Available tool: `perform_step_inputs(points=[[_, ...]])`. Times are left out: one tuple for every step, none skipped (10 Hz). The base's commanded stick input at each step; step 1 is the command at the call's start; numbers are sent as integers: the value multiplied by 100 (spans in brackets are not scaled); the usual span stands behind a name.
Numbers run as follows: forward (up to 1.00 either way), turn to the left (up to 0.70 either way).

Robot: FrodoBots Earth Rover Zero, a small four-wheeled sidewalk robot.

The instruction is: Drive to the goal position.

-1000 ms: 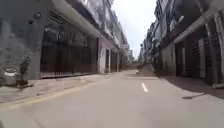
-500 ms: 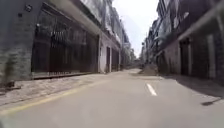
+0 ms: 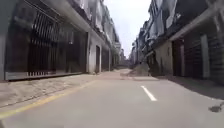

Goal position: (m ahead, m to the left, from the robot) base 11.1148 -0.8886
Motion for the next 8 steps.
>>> perform_step_inputs(points=[[100, 0], [100, 0], [100, 0], [100, 0], [100, 0], [100, 0], [100, 0], [100, 0]])
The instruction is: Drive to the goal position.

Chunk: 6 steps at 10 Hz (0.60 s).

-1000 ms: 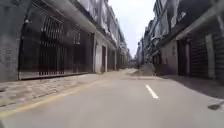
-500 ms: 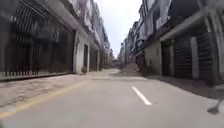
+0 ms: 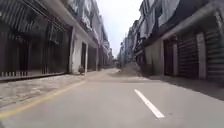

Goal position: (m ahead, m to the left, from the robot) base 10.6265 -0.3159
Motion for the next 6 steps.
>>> perform_step_inputs(points=[[100, 0], [100, 0], [100, 0], [100, 0], [100, 0], [100, 0]])
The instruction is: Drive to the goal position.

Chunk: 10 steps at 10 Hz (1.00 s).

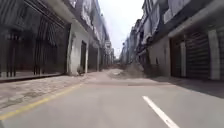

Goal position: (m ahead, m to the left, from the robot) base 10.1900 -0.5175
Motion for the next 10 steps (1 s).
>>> perform_step_inputs(points=[[100, 0], [100, 0], [100, 0], [100, 0], [100, 0], [100, 0], [100, 0], [100, 0], [100, 0], [100, 0]])
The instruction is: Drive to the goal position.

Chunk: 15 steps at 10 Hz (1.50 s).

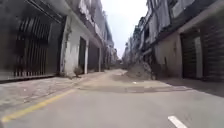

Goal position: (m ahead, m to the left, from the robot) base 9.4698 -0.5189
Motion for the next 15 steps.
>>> perform_step_inputs(points=[[100, 0], [100, 0], [100, -24], [100, -40], [100, -40], [100, 0], [100, 0], [100, 0], [100, 0], [100, 0], [100, 0], [100, 0], [100, 0], [100, 0], [100, 0]])
